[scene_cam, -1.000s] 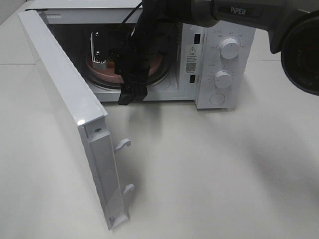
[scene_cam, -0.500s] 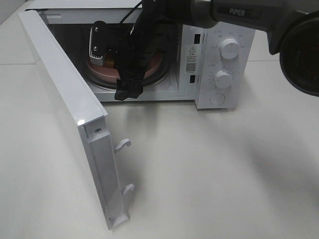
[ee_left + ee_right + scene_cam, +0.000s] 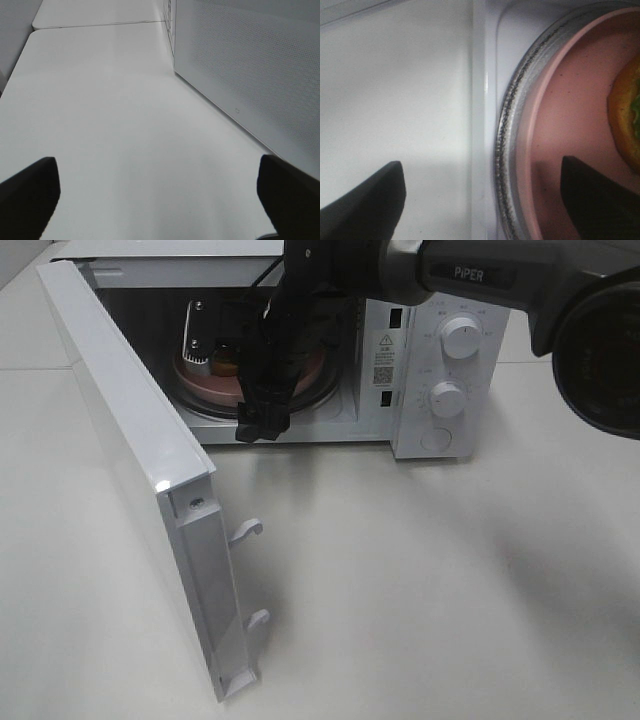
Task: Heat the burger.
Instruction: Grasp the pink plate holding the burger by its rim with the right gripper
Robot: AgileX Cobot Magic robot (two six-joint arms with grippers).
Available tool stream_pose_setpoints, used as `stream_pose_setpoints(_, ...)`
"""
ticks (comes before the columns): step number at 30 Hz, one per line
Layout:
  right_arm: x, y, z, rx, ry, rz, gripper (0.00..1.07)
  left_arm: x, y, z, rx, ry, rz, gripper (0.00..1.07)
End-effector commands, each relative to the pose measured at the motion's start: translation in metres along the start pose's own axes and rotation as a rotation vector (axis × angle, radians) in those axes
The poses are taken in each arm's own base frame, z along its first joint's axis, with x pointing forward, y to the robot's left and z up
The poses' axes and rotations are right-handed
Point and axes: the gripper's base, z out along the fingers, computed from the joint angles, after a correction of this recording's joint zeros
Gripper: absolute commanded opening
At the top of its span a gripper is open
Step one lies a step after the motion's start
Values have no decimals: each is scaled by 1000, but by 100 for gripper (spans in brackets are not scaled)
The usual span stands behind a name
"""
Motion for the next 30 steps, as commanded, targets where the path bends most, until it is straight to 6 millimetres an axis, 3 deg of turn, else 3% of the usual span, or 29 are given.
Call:
stream_pose_setpoints(1, -2, -4, 1, 44, -19, 30, 76, 0, 0, -2, 1, -30, -5, 105)
stream_pose_setpoints(10, 1, -3, 18, 28, -11, 45, 76, 0, 0, -2, 2, -30, -6, 105)
stream_pose_setpoints(30, -1, -8, 21, 31, -21, 69, 76, 0, 0, -2, 2, -30, -6, 105)
